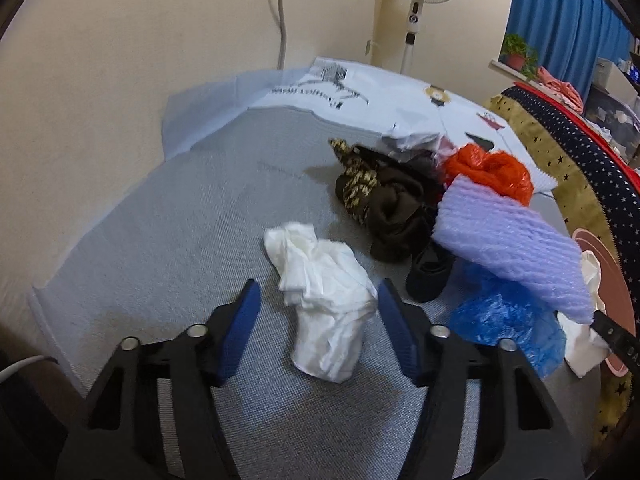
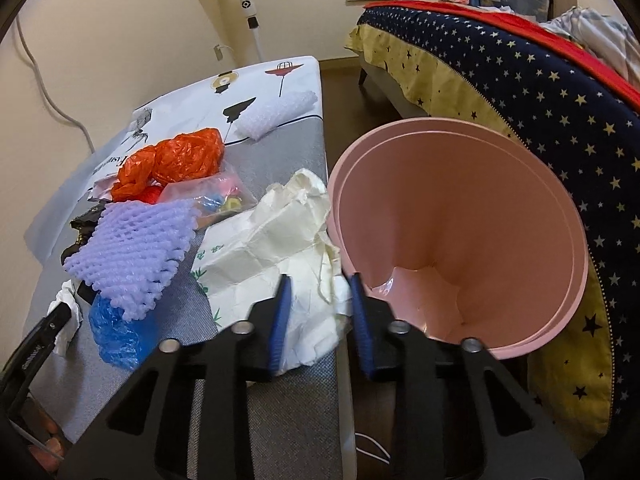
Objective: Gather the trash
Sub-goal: 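Grasp the cream paper bag with the right tool while the left tool grasps the white tissue, then carry the paper bag with the right tool while the left tool carries the tissue over the pink bin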
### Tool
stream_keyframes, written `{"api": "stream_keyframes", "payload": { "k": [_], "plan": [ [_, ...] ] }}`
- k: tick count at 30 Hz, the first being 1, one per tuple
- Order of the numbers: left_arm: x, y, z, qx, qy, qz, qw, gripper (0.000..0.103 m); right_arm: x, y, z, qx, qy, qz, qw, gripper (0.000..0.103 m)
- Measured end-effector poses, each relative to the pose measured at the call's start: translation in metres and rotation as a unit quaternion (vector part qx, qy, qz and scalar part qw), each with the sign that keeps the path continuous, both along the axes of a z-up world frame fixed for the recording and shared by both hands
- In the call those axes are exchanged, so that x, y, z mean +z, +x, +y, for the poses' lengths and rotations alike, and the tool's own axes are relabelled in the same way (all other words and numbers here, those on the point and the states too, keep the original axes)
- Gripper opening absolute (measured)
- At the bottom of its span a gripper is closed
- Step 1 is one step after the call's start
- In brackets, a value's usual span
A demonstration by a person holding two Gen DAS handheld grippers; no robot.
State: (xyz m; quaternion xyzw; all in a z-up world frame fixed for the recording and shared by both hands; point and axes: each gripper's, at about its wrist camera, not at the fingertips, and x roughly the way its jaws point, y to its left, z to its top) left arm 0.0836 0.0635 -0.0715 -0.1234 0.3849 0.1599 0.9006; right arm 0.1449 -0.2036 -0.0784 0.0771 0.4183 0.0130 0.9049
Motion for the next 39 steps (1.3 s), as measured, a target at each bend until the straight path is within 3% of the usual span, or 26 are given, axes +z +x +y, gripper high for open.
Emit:
{"api": "stream_keyframes", "payload": {
  "k": [3,7,13,24,39],
  "plan": [
    [-0.002,0.001,-0.001,-0.008,-0.009,0.004,0.9999,0.04,0.005,0.0,-0.001,0.003,0.003,-0.008,1.0,0.008],
    [0.002,0.001,-0.004,-0.018,-0.006,-0.001,0.9998,0.029,0.013,-0.004,-0.001,0.008,-0.002,-0.025,1.0,0.006],
    [0.014,-0.006,-0.005,-0.023,-0.007,-0.016,0.9996,0.023,0.031,-0.012,-0.003,0.011,0.002,-0.057,0.998,0.006],
    [0.046,-0.029,-0.018,-0.047,0.006,-0.064,0.9968,0.019,0.078,-0.045,0.001,0.028,-0.035,-0.134,0.99,0.006],
    [0.102,-0.054,-0.051,-0.131,0.0,-0.122,0.9838,0.018,0.134,-0.089,-0.027,-0.002,-0.066,-0.175,0.982,0.006]
  ]
}}
